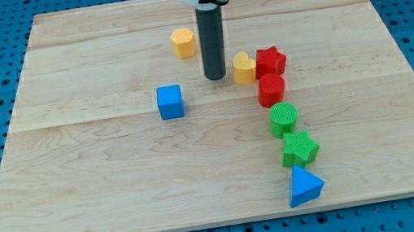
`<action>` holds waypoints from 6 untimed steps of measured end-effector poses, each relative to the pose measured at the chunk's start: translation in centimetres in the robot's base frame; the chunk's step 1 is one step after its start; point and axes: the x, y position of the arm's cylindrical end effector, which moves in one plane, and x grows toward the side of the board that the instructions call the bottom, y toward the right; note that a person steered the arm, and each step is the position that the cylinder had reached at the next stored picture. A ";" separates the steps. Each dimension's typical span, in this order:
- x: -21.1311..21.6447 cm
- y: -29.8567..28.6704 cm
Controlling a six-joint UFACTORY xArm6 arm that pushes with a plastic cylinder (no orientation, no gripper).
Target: Slide the yellow heart up a bit
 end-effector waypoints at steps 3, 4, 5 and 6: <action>2.5 3.7; 1.4 4.9; -0.8 5.7; -3.0 6.6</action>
